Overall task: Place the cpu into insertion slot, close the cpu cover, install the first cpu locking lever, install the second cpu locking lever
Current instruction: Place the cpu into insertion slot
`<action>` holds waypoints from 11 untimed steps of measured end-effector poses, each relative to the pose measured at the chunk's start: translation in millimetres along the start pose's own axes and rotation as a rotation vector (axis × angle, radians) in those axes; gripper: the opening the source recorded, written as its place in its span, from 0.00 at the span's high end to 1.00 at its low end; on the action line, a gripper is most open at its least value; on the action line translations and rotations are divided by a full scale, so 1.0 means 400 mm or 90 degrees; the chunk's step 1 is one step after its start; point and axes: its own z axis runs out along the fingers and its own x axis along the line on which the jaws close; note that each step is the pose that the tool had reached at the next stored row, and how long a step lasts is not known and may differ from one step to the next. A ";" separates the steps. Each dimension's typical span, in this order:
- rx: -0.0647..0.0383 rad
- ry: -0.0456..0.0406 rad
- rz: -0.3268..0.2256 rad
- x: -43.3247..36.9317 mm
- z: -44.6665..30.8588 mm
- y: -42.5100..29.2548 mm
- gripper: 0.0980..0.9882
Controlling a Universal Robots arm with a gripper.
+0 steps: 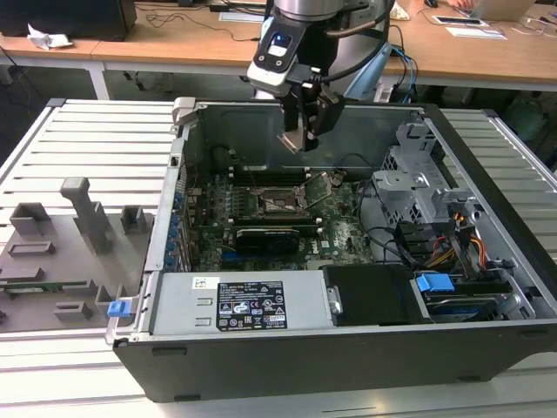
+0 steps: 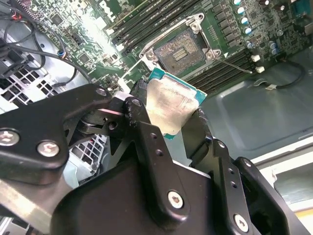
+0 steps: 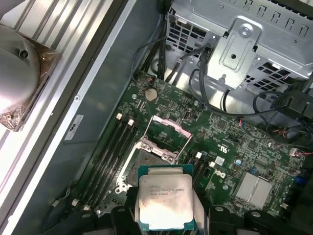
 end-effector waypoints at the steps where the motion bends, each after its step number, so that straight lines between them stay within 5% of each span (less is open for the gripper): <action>1: 0.000 -0.0007 0.000 0.000 0.002 0.000 0.52; 7: 0.002 -0.0052 0.003 0.000 0.015 -0.001 0.52; 11: 0.002 -0.0100 0.055 0.000 0.030 -0.003 0.52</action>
